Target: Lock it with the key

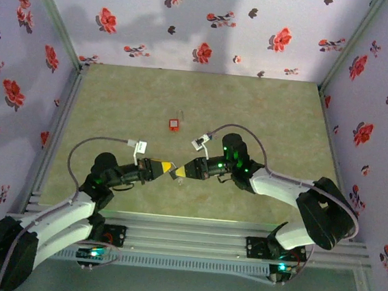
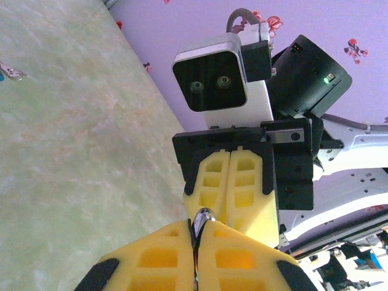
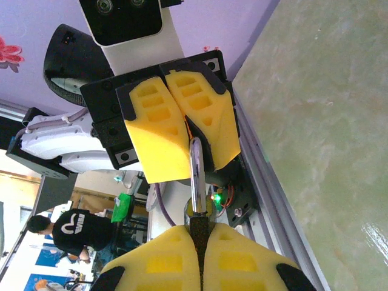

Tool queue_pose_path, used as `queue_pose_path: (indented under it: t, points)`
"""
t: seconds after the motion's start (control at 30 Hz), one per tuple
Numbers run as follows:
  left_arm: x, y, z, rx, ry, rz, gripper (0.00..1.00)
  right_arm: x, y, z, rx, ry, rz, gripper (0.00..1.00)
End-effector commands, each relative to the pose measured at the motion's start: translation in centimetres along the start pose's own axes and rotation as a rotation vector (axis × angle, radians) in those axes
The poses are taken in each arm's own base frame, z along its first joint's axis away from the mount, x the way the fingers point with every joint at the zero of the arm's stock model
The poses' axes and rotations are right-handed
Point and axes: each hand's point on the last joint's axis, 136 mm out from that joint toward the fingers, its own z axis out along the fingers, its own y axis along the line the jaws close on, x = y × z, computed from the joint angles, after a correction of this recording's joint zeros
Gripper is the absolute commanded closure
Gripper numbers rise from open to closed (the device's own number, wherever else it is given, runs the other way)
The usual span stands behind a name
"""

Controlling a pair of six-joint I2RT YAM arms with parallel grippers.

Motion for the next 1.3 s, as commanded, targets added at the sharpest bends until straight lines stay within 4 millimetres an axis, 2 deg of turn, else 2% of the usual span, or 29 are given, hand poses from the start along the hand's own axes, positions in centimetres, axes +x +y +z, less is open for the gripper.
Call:
queue_pose_path:
  t: [0.0,0.5,0.83,1.27]
  points:
    - [2.1,-0.6,-0.1,0.042,0.069,-0.01,1.0,-4.0,2.4,-0.4,-0.005,-0.124,-0.137,1.0]
    - [3.8,-1.8,-0.1,0.092,0.088,0.003,1.0,-7.2,2.3,-1.3,-0.02,-0.262,-0.112,1.0]
    - [4.4,-1.7,-0.1,0.093,0.092,0.007,1.0,-8.3,1.2,-1.3,0.003,-0.299,-0.094,1.0]
    - [4.3,-2.9,-0.1,0.136,0.063,-0.001,1.0,-9.3,0.3,-1.6,0.048,-0.357,-0.102,1.0]
